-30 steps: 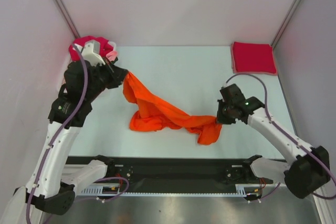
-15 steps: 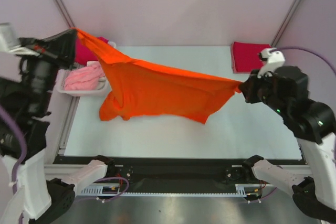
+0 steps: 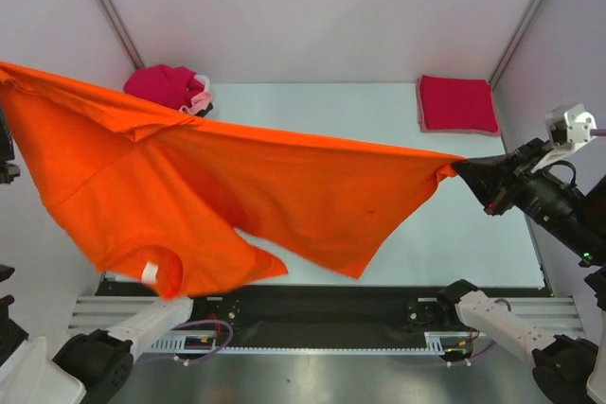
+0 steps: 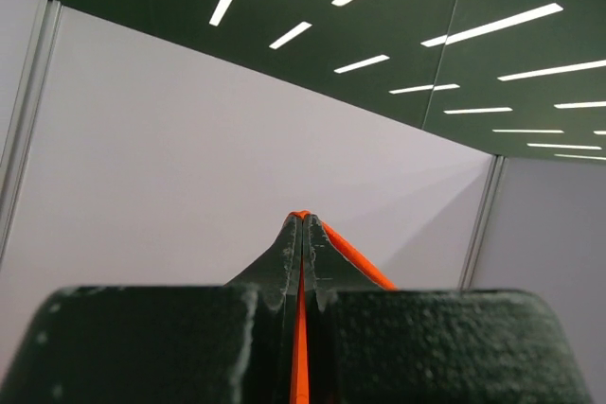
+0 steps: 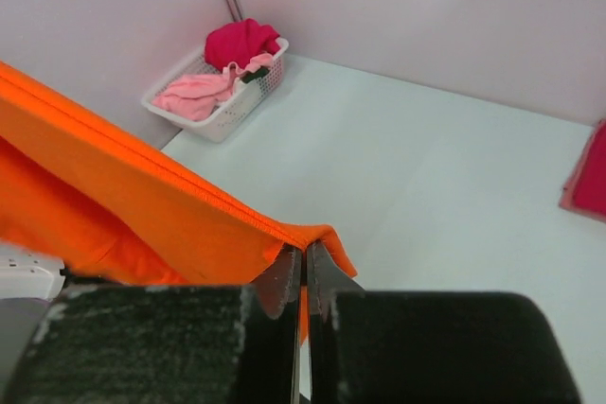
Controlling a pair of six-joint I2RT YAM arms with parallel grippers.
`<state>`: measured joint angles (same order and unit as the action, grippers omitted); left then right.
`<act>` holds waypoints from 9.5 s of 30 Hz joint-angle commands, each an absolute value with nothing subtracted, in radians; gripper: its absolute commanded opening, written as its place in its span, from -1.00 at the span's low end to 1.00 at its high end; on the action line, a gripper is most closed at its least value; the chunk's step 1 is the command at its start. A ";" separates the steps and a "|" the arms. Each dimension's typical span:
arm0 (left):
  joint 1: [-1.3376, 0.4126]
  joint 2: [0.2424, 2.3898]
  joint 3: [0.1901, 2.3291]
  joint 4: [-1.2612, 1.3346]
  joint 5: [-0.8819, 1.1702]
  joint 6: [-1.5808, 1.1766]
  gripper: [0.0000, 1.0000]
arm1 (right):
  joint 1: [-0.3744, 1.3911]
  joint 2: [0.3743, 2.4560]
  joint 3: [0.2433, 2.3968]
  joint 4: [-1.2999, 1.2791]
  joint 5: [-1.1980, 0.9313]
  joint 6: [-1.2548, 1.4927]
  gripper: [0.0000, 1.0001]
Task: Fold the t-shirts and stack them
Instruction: Flatten the tshirt out
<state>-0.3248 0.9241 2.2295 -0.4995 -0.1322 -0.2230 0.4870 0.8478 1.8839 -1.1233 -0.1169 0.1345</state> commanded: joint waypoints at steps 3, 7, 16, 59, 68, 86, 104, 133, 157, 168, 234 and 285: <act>-0.325 1.045 2.148 -0.453 -0.170 -0.193 -0.99 | 0.479 0.905 1.784 -1.164 -0.020 0.170 -1.00; -0.325 1.118 1.970 -0.417 -0.143 -0.189 -0.99 | 0.476 0.956 1.660 -1.189 0.095 0.202 -1.00; -0.307 1.532 1.704 -0.172 0.072 -0.215 -0.99 | 0.217 1.257 1.434 -1.197 0.068 0.205 -1.00; -0.222 1.039 1.856 0.020 0.005 -0.157 -0.99 | 0.155 0.977 1.983 -1.236 0.017 0.135 -1.00; -0.222 0.988 1.789 0.014 0.005 -0.173 -0.99 | 0.152 1.026 2.089 -1.331 -0.003 0.167 -1.00; -0.221 2.039 1.773 0.244 0.201 -0.202 -0.99 | -0.035 1.483 1.412 -1.031 0.297 0.296 -1.00; -0.233 2.664 2.273 0.466 0.204 -0.606 -0.99 | -0.144 2.146 1.712 -0.785 0.514 0.158 -1.00; -0.226 1.712 1.416 -0.465 0.075 -0.245 -0.03 | 0.057 1.550 1.336 -0.988 0.011 0.301 0.62; -0.212 1.859 1.218 -0.437 0.112 -0.307 -0.17 | 0.170 1.244 0.942 -0.939 -0.235 0.448 0.50; -0.153 1.951 1.298 -0.469 0.090 -0.314 -0.99 | 0.225 1.344 0.931 -0.885 -0.250 0.451 0.43; -0.075 1.218 0.534 -0.571 0.166 -0.782 -0.06 | 0.259 0.936 0.508 -0.871 -0.075 0.801 0.64; 0.084 1.068 0.517 -0.738 0.092 -0.830 -0.99 | 0.451 1.080 0.607 -0.769 -0.077 0.761 0.45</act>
<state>0.0265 1.0790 0.5220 -0.7025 0.1192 -0.8532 0.4179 1.0622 0.5587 -0.8124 -0.0631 0.7479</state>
